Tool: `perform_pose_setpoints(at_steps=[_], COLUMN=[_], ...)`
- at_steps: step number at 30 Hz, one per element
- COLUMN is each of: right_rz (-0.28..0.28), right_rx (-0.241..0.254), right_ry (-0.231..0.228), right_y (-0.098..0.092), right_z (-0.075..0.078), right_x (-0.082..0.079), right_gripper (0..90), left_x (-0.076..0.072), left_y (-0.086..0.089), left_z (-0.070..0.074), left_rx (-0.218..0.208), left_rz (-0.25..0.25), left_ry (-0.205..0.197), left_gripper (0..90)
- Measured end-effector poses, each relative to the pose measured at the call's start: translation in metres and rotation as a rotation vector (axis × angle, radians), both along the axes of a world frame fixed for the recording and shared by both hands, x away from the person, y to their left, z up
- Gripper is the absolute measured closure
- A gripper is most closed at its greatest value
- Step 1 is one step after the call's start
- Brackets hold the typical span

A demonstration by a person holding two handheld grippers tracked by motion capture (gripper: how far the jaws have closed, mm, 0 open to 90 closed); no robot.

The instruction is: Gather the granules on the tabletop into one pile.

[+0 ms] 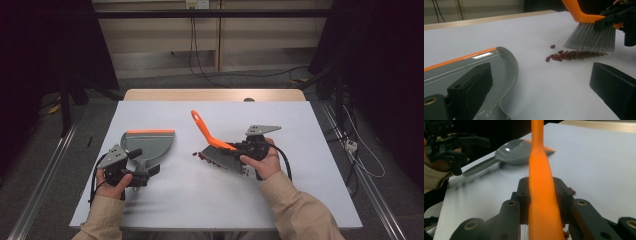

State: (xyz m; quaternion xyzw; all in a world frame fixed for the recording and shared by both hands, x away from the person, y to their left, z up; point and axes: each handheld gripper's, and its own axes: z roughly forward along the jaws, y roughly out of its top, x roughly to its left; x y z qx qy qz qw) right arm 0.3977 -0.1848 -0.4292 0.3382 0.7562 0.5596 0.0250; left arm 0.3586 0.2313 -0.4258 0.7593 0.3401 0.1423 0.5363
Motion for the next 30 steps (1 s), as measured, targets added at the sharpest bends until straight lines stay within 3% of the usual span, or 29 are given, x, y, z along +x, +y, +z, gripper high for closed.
perform_pose_setpoints(at_steps=[6,10,12,20,24,30], right_rz=[-0.088,-0.156,-0.181,-0.258,-0.305,-0.375], right_rx=[-0.006,0.008,0.022,-0.012,0.008,-0.031], right_ry=[0.0,0.009,0.009,0.012,0.053,0.083], right_y=[-0.003,0.008,0.019,0.078,0.1,0.122], right_z=[0.005,0.005,0.005,-0.001,-0.008,-0.018], right_x=[-0.001,-0.001,-0.002,-0.003,-0.001,0.006], right_gripper=[71.2,71.2,71.2,71.2,71.2,71.1], left_x=[0.0,0.0,0.0,-0.001,-0.001,-0.001], left_y=[0.001,0.0,0.001,0.001,0.002,0.002], left_z=[0.0,0.0,0.0,0.001,0.002,0.001], left_rx=[0.0,0.0,0.001,-0.004,-0.003,-0.006], left_rz=[0.004,0.003,0.004,0.006,0.006,0.008], left_ry=[-0.002,-0.004,-0.005,-0.009,-0.012,-0.01], left_gripper=[4.4,4.4,4.4,4.4,4.4,4.4])
